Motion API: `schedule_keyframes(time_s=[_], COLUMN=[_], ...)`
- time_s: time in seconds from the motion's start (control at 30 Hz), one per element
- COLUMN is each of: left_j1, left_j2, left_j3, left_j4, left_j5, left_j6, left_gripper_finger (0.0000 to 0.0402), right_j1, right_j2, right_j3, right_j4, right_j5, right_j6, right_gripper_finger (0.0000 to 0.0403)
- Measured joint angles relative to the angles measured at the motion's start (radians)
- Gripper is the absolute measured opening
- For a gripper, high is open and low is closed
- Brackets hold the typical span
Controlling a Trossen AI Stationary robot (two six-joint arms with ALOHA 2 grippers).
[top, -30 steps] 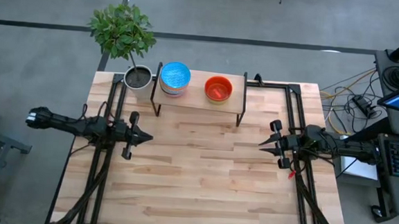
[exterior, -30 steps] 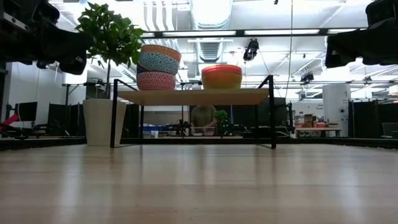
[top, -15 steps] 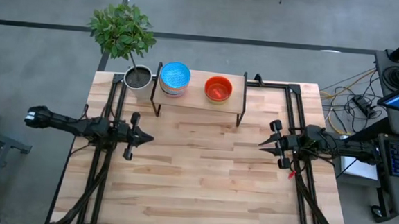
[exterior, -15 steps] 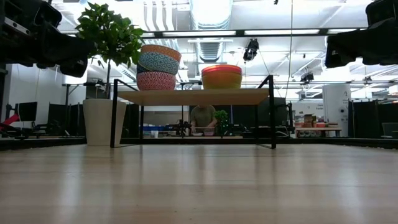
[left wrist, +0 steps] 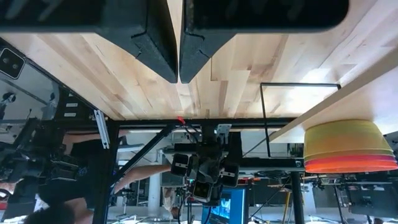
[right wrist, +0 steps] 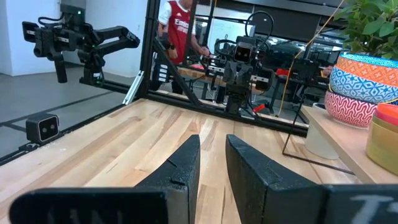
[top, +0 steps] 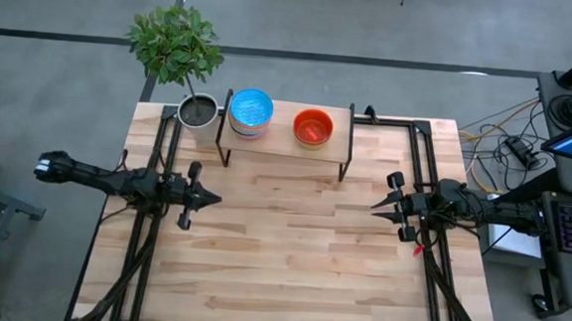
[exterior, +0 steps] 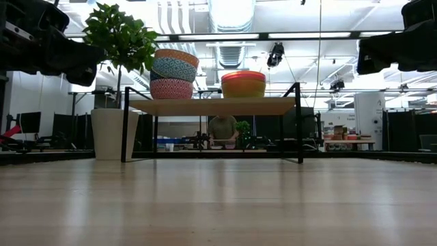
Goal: Place and stack bowls onto a shelf
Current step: Return to Home Position
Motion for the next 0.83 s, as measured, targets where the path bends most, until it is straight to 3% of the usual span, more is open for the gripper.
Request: schedule_keyframes(time_s=[0.83], left_j1=[0.0], left_j2=[0.026], left_j3=[0.0], left_j4=[0.001], left_j5=[0.0], left_j6=[0.0], left_gripper_finger=[0.0], right_j1=[0.0], right_j2=[0.0], right_j3=[0.0], right_j4=[0.0], right_j5=[0.0], right_j6=[0.0], right_gripper_finger=[0.0068])
